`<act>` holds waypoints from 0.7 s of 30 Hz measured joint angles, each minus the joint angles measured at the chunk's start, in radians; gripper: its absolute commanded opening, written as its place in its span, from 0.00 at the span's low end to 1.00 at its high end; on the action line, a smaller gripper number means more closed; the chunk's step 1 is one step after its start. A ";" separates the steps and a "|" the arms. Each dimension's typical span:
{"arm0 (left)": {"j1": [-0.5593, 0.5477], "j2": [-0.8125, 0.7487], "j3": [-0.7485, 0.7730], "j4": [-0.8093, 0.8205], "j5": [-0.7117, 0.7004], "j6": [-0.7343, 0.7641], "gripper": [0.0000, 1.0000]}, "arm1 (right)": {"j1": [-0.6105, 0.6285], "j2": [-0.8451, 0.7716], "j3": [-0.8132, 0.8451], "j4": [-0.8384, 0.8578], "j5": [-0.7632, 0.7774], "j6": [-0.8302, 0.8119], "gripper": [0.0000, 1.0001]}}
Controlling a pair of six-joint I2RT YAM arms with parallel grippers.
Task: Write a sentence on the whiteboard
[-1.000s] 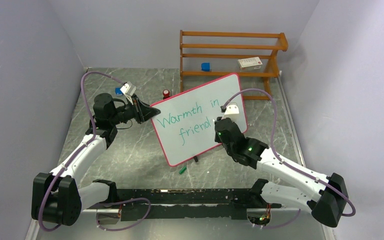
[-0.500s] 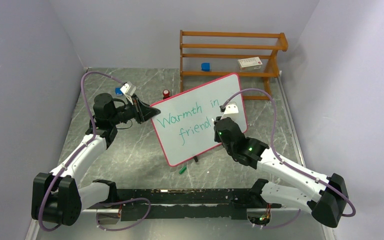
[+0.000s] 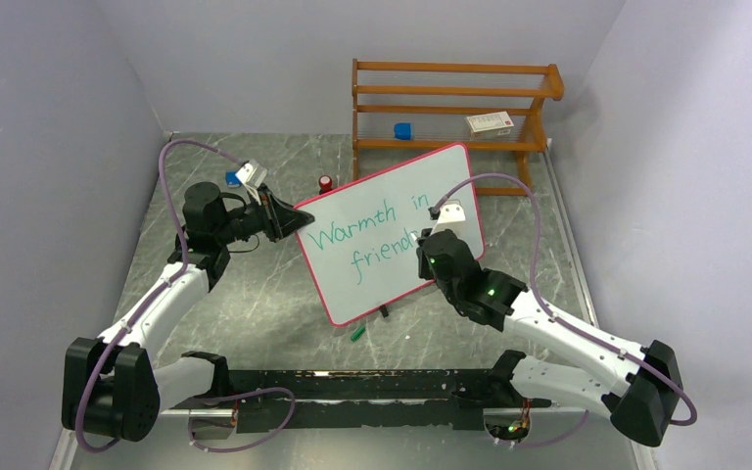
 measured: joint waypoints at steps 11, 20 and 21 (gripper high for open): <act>0.000 0.000 0.001 0.000 0.001 0.000 0.05 | 0.000 -0.009 0.000 -0.023 -0.029 0.005 0.00; 0.002 0.002 0.002 0.000 0.006 0.000 0.05 | 0.000 -0.019 -0.018 -0.060 -0.010 0.024 0.00; 0.002 0.002 0.002 0.000 0.006 0.000 0.05 | 0.000 -0.019 -0.018 -0.063 -0.006 0.027 0.00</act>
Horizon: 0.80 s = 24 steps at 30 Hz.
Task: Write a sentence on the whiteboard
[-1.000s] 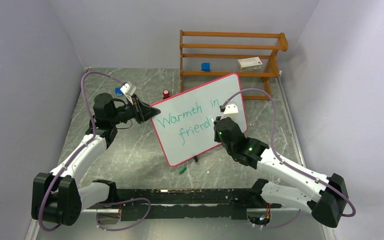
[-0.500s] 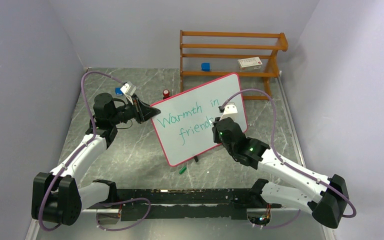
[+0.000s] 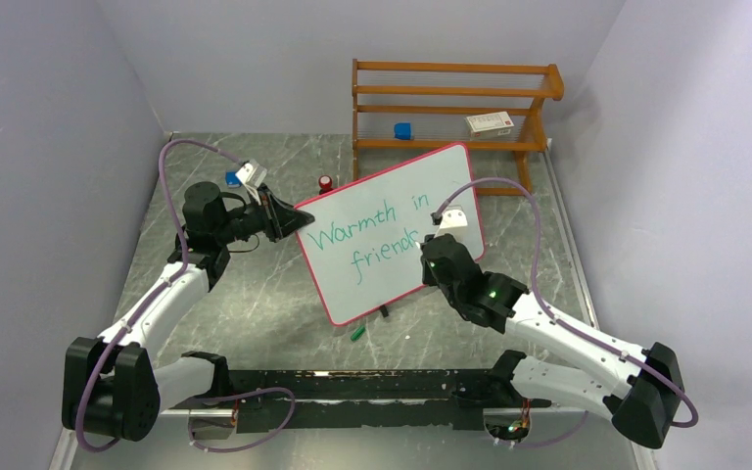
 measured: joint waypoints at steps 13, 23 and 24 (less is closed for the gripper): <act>0.000 0.000 0.000 0.000 0.000 0.000 0.05 | 0.000 -0.001 -0.014 -0.018 0.018 0.019 0.00; 0.000 0.000 0.000 0.000 0.000 0.000 0.05 | 0.000 -0.003 -0.015 -0.018 -0.005 0.018 0.00; 0.000 0.000 0.000 0.000 0.000 0.000 0.05 | 0.000 -0.003 -0.015 -0.019 -0.008 0.018 0.00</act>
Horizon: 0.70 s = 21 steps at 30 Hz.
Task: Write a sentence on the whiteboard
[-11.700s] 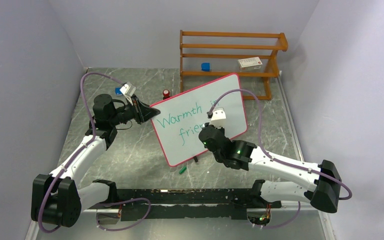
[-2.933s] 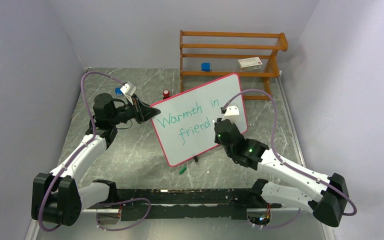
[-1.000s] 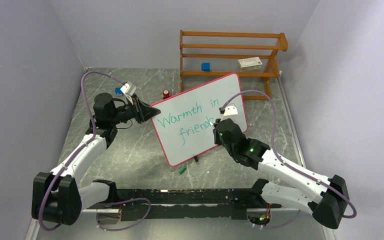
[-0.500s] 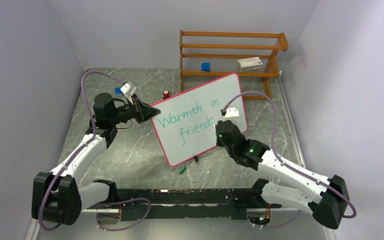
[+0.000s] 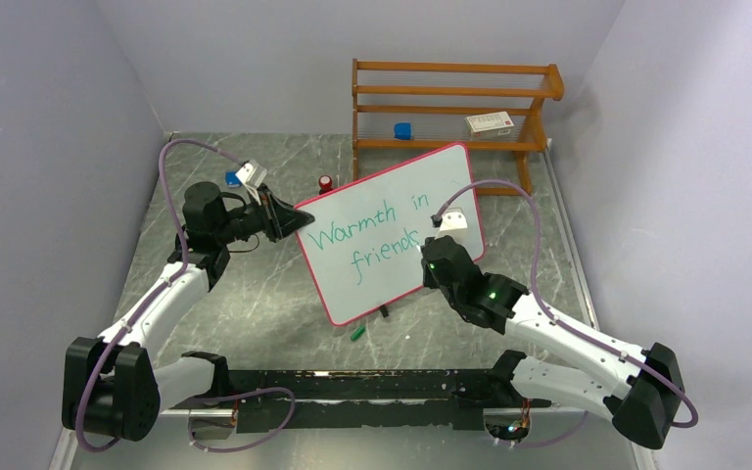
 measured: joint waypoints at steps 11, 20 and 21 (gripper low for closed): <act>0.000 0.000 0.000 0.000 0.001 0.000 0.05 | 0.000 -0.015 0.000 -0.001 -0.028 -0.001 0.00; 0.000 0.000 0.000 0.000 0.001 0.000 0.05 | 0.000 -0.048 0.001 -0.022 0.008 -0.006 0.00; 0.000 0.000 0.000 0.000 0.001 0.000 0.05 | -0.001 -0.051 0.001 -0.025 0.016 -0.007 0.00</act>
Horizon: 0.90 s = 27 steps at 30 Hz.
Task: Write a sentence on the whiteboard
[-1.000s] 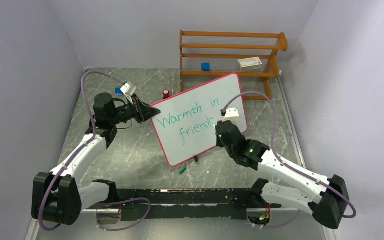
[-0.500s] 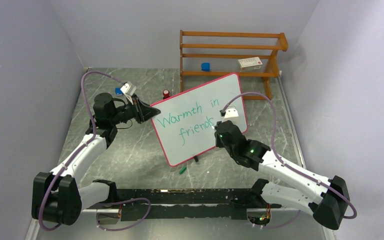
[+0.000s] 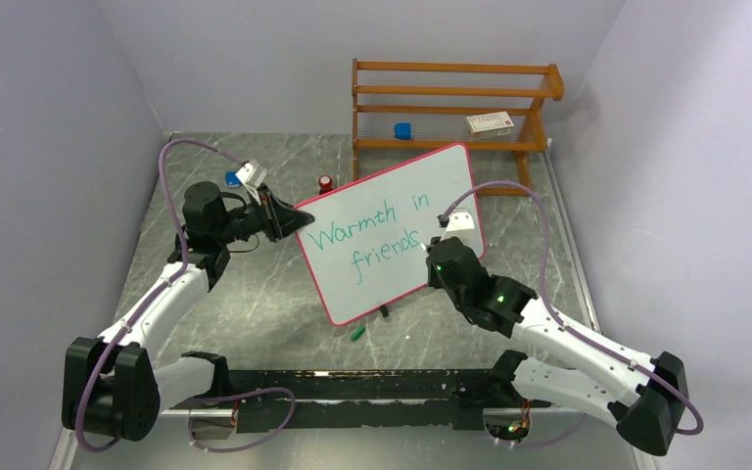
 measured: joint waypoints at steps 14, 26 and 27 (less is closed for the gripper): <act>0.000 0.000 0.000 0.000 0.000 0.000 0.05 | -0.049 -0.003 0.008 0.034 0.025 -0.046 0.00; 0.000 0.000 0.000 0.000 0.001 0.000 0.05 | -0.063 0.046 0.040 0.108 -0.008 -0.085 0.00; 0.000 0.000 0.000 0.000 0.001 0.000 0.05 | -0.064 0.050 0.042 0.114 -0.010 -0.087 0.00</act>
